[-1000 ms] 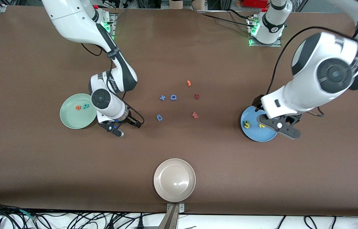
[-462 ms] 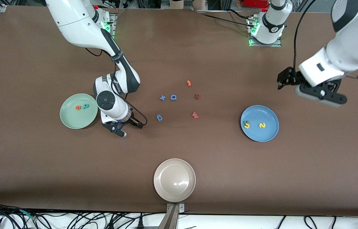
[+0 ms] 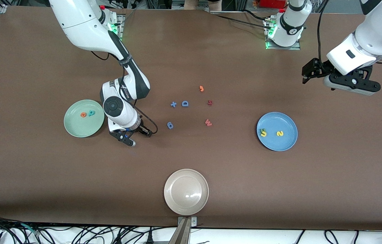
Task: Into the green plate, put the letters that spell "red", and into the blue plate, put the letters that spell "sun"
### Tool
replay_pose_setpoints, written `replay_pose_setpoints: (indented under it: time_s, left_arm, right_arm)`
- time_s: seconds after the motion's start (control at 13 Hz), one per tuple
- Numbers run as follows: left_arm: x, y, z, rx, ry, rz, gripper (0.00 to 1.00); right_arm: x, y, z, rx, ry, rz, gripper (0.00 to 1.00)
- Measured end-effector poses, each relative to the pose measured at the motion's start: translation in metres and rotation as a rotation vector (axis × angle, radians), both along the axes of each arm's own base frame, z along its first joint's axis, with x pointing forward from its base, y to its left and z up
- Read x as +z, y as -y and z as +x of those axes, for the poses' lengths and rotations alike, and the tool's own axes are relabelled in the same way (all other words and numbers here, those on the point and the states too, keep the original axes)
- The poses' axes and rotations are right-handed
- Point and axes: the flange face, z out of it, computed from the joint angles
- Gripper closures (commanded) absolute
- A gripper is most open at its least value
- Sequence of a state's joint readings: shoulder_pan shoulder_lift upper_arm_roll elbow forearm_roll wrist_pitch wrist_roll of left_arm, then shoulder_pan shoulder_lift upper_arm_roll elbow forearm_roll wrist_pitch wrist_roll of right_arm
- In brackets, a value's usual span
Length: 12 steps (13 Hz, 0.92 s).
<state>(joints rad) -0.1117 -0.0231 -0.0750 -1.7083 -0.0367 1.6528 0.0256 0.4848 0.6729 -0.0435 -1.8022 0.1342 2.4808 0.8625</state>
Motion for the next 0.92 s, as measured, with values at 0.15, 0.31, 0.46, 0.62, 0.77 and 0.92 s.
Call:
replay_pose_setpoints:
  time_s: [0.15,0.31,0.46,0.62,0.77,0.92]
  left_arm:
    - [-0.0016,0.002,0.0022,0.0,0.0,0.0,0.0]
    - [-0.0019,0.0028,0.0028,-0.002,0.0,-0.001,0.0]
    - [-0.0021,0.003,0.0031,-0.002,0.0,-0.001,0.0]
    - [-0.003,0.0031,0.0034,-0.002,-0.002,0.0,0.0]
    - [-0.004,0.0031,0.0038,-0.002,-0.004,0.0,0.0]
    - [-0.0045,0.0032,0.004,-0.002,-0.005,0.0,0.0]
  right_arm:
    - [0.0024,-0.0026,0.001,0.001,0.009,0.006,0.92]
    - [0.0049,-0.0035,0.0022,0.001,0.013,0.008,1.0]
    - [0.0069,-0.0031,0.0026,0.0,0.012,0.008,1.0]
    - [0.0069,-0.0034,0.0025,0.0,0.013,0.009,1.0]
    - [0.0075,-0.0033,0.0026,0.0,0.012,0.009,1.0]
    - [0.0104,-0.0014,0.0016,0.002,-0.015,-0.001,1.0]
